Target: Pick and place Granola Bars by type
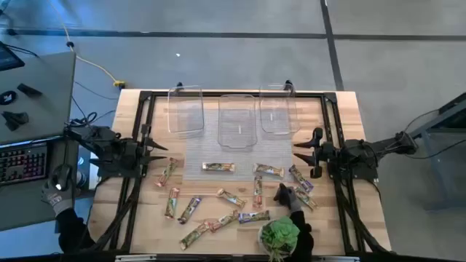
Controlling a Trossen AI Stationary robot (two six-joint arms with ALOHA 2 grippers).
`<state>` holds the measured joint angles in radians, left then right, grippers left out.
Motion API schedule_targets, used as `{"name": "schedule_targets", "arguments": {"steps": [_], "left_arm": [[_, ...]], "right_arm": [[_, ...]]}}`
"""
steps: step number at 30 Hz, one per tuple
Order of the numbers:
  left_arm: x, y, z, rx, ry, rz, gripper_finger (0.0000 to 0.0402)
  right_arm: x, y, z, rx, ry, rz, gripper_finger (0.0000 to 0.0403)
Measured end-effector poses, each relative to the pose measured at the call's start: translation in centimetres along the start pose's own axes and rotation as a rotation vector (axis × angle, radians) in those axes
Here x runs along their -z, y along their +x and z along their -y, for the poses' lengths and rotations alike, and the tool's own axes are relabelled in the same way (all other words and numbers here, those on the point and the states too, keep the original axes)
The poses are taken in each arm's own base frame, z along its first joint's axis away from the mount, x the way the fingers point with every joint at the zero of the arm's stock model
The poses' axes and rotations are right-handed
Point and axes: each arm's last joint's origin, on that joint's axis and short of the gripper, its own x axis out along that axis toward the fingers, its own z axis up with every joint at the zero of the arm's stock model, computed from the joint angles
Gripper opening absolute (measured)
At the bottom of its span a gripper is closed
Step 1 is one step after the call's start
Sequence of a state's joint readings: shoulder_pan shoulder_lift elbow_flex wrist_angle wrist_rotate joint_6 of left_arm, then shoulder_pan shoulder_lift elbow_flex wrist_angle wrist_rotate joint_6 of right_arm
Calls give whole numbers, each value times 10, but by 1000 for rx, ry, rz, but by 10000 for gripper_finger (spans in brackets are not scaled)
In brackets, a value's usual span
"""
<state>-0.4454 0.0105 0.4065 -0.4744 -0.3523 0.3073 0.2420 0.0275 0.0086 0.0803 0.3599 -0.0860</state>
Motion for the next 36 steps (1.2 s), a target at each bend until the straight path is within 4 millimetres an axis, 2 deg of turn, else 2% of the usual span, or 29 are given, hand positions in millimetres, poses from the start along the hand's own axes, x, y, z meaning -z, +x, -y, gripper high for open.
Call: {"name": "schedule_targets", "arguments": {"steps": [36], "left_arm": [[-1,0,2,70,0,22,117]], "right_arm": [[0,0,0,0,0,0,145]]}}
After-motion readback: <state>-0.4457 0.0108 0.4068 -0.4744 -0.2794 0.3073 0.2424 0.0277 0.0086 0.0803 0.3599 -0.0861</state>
